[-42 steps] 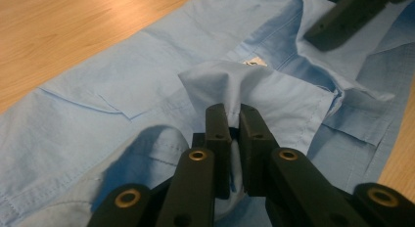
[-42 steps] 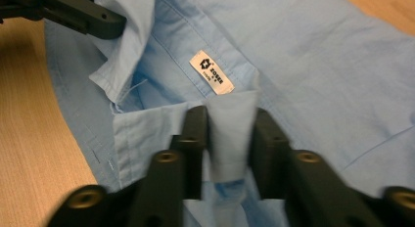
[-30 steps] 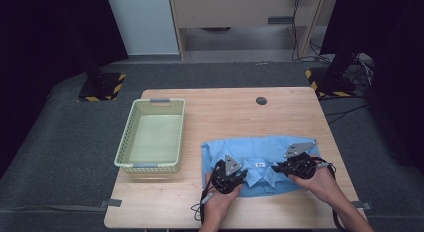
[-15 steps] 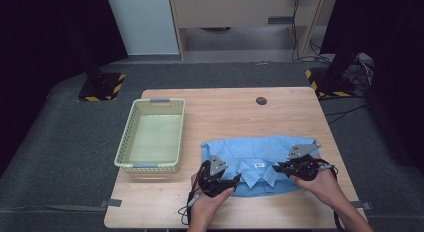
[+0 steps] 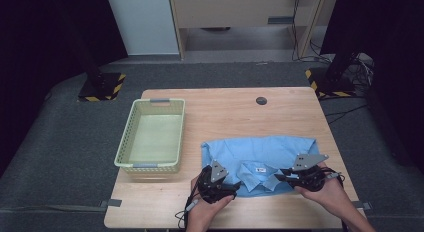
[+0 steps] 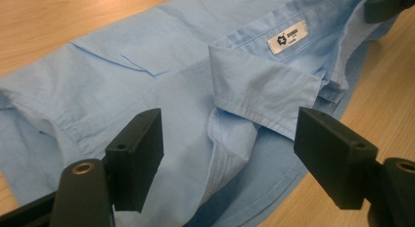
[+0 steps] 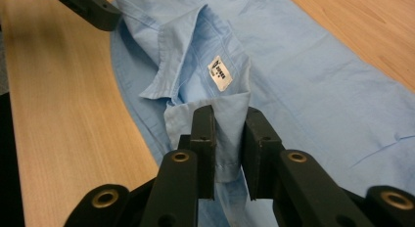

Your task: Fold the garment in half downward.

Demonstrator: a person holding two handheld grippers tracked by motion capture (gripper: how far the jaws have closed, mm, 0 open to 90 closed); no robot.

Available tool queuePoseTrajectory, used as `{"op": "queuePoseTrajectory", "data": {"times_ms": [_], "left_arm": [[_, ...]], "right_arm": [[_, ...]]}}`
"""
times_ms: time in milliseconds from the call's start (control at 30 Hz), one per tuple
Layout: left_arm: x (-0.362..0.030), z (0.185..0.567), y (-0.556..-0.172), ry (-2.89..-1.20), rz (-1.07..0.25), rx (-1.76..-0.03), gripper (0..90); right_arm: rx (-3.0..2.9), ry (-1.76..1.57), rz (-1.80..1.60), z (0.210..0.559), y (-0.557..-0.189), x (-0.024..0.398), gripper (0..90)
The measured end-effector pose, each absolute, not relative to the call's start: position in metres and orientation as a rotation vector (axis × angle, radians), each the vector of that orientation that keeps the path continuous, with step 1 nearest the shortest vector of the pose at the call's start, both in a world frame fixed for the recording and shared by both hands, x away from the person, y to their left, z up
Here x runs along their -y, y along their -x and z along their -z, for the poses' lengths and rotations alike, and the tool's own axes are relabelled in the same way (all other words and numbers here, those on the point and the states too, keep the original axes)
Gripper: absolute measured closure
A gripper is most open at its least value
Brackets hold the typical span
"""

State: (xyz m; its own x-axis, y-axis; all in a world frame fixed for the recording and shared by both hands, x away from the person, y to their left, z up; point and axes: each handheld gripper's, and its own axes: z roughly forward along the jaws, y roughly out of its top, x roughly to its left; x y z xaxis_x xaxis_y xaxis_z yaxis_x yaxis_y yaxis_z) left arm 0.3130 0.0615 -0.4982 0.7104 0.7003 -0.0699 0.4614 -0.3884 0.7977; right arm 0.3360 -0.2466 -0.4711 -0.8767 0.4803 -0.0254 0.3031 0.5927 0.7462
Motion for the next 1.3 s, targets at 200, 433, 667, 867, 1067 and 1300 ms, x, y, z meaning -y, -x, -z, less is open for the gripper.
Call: {"op": "queuePoseTrajectory", "data": {"times_ms": [200, 433, 667, 867, 1067, 1300], "left_arm": [[-0.051, 0.501, -0.323, -2.073, -0.305, -0.847, 23.2], [-0.038, 0.507, -0.338, -2.095, -0.223, -0.83, 17.9], [-0.035, 0.504, -0.35, -2.09, -0.164, -0.81, 16.3], [-0.03, 0.503, -0.36, -2.085, -0.136, -0.804, 18.0], [-0.029, 0.502, -0.362, -2.072, -0.149, -0.799, 37.7], [-0.025, 0.497, -0.362, -2.062, -0.262, -0.79, 73.3]], "right_arm": [[-2.619, -0.639, -1.169, 0.477, -0.331, 0.253, 76.2], [-2.628, -0.582, -1.156, 0.477, -0.329, 0.252, 85.9], [-2.567, -0.571, -1.187, 0.463, -0.331, 0.256, 86.1], [-2.527, -0.586, -1.198, 0.454, -0.336, 0.256, 86.0], [-2.498, -0.6, -1.204, 0.45, -0.34, 0.255, 85.9], [-2.499, -0.604, -1.205, 0.452, -0.34, 0.256, 85.3]]}}
